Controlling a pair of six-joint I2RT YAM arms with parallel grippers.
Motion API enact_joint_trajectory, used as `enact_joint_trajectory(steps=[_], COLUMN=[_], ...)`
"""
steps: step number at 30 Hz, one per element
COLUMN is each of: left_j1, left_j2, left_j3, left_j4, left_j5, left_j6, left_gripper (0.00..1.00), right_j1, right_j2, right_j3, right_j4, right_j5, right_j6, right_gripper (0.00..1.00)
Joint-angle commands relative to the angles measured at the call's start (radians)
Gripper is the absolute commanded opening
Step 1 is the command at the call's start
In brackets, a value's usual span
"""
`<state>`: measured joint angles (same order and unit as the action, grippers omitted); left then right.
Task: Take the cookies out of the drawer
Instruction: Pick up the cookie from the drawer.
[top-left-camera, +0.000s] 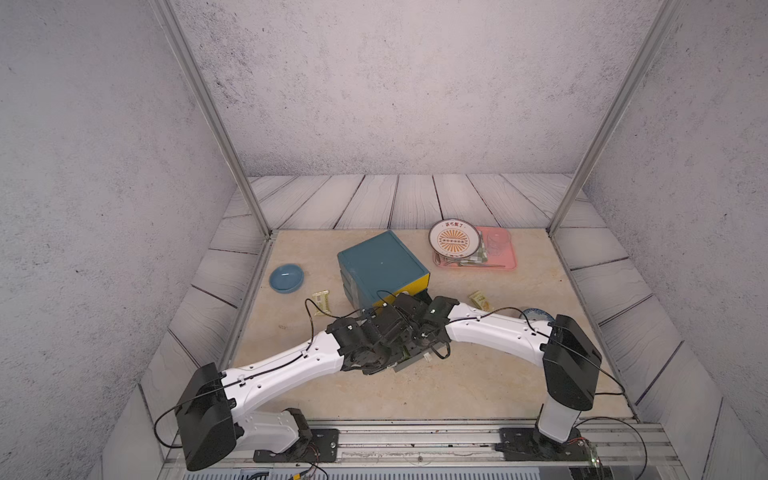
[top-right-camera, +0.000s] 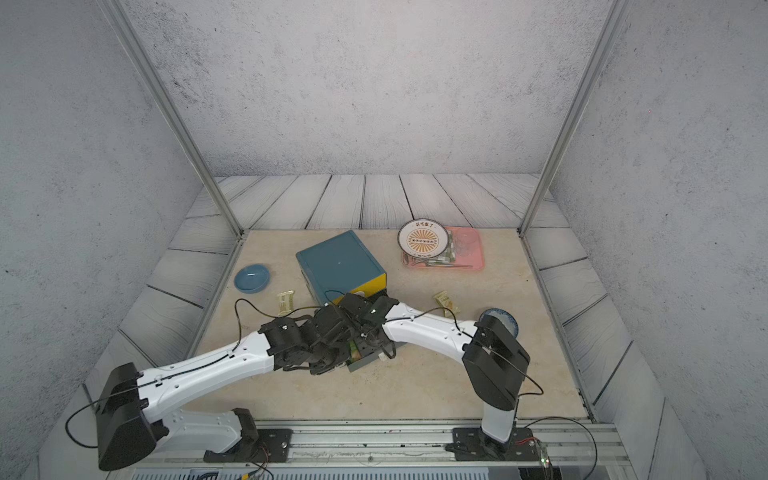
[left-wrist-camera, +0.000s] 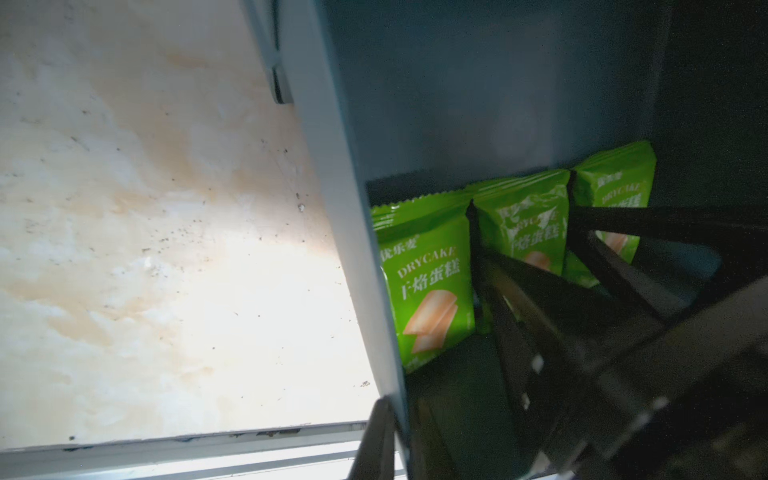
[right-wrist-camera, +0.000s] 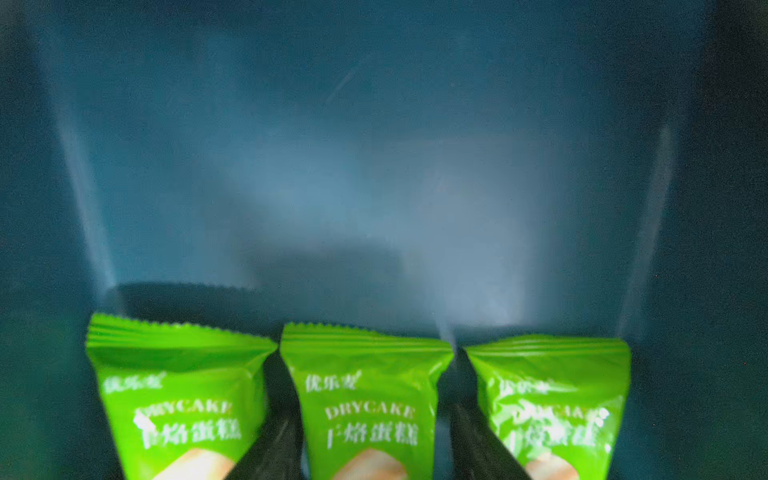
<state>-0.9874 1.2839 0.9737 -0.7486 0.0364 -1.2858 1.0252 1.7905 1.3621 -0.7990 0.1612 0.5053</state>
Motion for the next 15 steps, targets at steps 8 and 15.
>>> enact_joint_trajectory(steps=[8,15], left_j1=[-0.004,0.004], left_j2=[0.016,0.002], left_j3=[0.013,-0.001], left_j4=[0.100,0.094], left_j5=[0.031,0.030], left_j6=[0.028,0.030], left_gripper=[0.10,0.10], right_j1=[0.004,-0.001], right_j2=[0.079,0.017], right_j3=[-0.078,-0.045], right_j4=[-0.003,-0.031], right_j5=[-0.022,0.011], right_j6=[0.013,0.006], right_gripper=[0.44,0.38])
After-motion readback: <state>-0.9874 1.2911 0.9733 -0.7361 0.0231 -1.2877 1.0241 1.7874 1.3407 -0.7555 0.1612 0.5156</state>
